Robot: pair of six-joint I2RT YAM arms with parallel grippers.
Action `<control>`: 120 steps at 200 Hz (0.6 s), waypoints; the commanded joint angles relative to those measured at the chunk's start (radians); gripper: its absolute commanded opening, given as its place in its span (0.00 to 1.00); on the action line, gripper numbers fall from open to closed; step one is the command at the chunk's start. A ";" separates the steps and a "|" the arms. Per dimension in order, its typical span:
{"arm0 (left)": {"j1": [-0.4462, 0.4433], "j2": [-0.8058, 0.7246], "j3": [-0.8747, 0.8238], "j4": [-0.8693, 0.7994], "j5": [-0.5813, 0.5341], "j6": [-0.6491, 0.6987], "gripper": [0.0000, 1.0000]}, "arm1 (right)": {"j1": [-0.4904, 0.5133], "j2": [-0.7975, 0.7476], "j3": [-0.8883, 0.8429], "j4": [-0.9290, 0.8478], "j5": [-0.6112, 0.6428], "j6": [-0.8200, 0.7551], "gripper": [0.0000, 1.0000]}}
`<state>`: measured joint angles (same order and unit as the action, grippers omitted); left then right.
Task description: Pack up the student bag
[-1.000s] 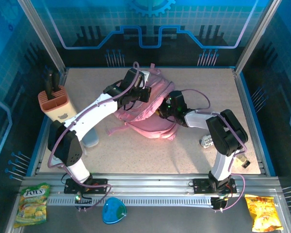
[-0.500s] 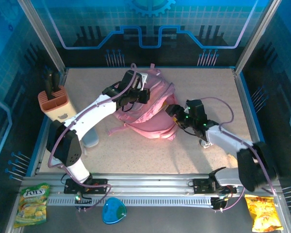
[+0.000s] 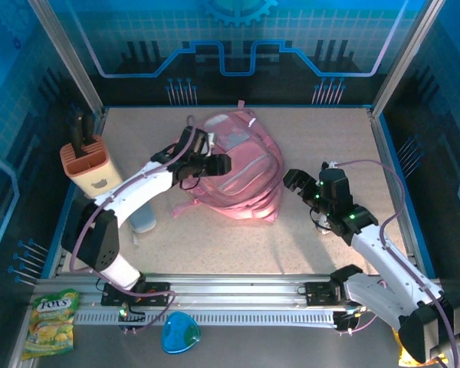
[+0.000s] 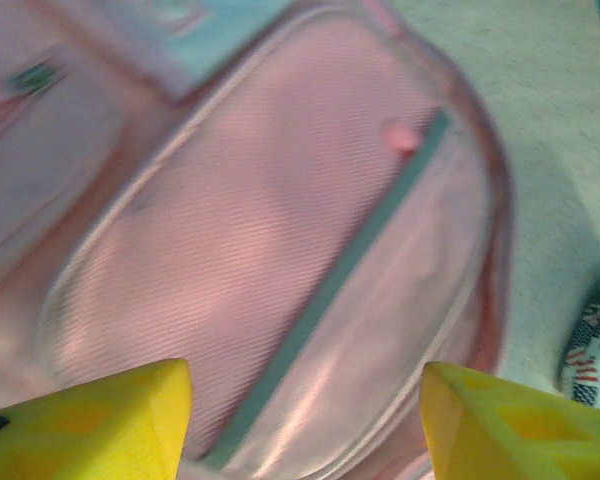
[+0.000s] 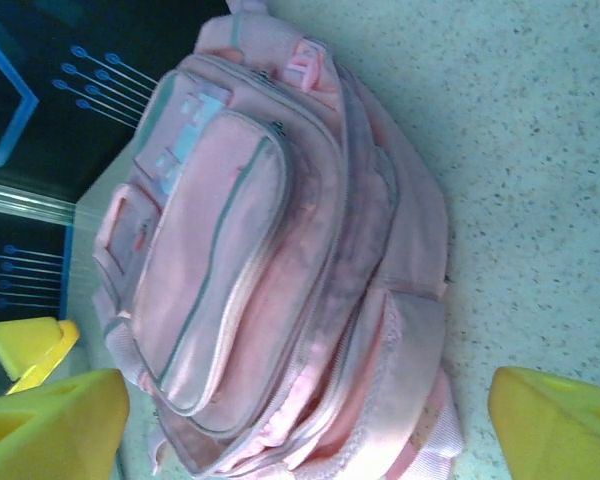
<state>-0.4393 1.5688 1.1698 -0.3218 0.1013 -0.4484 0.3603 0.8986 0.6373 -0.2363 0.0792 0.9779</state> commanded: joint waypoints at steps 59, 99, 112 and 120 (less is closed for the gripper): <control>0.273 -0.175 -0.392 0.195 0.008 -0.352 0.65 | 0.025 0.129 0.045 0.044 -0.009 -0.006 0.95; 0.313 -0.094 -0.454 0.341 0.069 -0.446 0.61 | 0.049 0.170 0.056 0.067 -0.019 0.009 0.95; 0.314 -0.065 -0.456 0.384 0.080 -0.470 0.60 | 0.056 0.177 0.057 0.076 -0.024 0.009 0.94; 0.313 -0.046 -0.453 0.413 0.092 -0.480 0.59 | 0.058 0.181 0.058 0.079 -0.028 0.009 0.95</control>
<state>-0.1299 1.4738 0.7265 -0.0429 0.1341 -0.8532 0.4000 1.0679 0.6632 -0.1883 0.0658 0.9787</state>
